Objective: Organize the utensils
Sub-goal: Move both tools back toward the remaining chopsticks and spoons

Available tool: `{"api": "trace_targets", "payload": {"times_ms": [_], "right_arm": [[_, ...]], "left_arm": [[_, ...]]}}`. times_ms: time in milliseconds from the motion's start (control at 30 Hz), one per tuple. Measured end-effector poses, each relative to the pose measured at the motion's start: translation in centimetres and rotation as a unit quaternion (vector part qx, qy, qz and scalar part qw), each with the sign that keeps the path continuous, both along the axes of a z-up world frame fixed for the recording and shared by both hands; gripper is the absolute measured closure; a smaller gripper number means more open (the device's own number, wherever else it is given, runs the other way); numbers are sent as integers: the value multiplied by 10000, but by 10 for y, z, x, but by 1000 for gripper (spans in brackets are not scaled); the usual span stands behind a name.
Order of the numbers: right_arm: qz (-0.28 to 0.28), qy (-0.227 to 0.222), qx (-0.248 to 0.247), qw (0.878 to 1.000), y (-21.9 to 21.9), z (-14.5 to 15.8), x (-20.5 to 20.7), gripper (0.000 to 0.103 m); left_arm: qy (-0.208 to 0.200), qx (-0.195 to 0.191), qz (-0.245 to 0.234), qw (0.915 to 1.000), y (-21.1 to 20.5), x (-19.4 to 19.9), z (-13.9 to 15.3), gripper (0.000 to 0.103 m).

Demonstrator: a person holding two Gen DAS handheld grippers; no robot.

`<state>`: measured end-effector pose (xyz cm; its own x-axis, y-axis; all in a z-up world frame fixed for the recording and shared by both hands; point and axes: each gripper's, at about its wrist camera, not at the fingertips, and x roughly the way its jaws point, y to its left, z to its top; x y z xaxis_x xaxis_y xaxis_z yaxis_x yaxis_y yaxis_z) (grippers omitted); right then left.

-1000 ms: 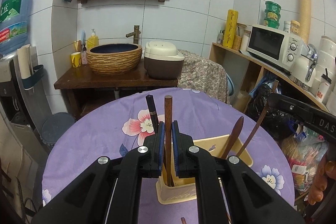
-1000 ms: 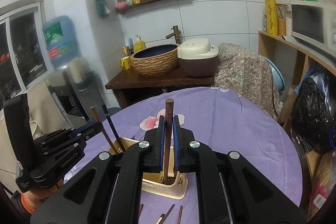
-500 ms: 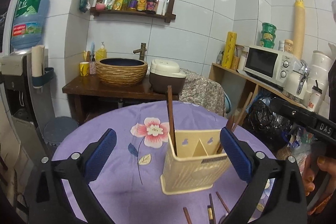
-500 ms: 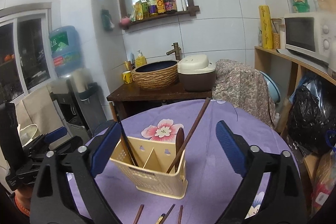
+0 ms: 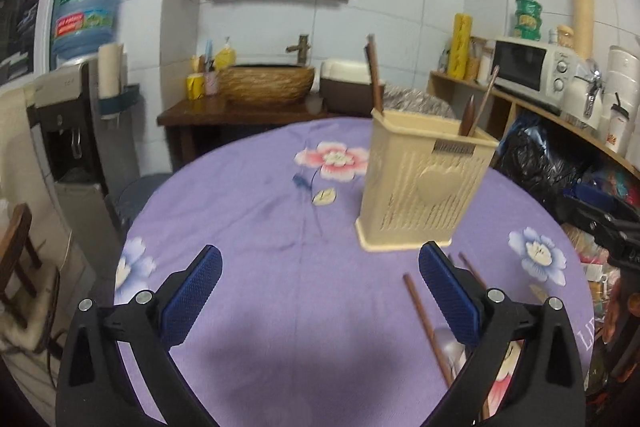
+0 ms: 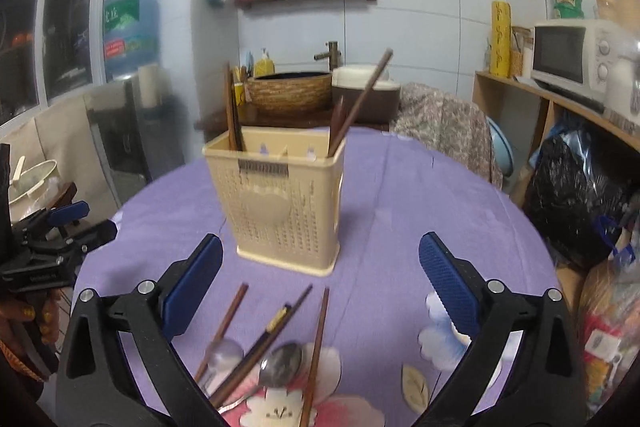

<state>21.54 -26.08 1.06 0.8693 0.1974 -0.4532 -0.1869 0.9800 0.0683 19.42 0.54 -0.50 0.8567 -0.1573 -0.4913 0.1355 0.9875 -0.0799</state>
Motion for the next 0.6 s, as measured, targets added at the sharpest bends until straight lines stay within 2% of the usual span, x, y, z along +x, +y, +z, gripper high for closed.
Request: {"api": "trace_targets", "payload": {"times_ms": [67,233,500,600], "right_arm": [[-69,279,44,9996,-2,-19,-6,6],[-243,999,250,9944,-9,-60,-18,6],[-394,1234,155,9915,-15,-78,-33,6],[-458,1389,-26,9893,-14,-86,-33,6]], "left_arm": [[109,3,80,9999,4,-6,-9,5],[344,420,44,9985,-2,-17,-23,5],[414,412,-321,9978,-17,-30,-38,5],[603,385,-510,9961,-23,-29,-45,5]]}}
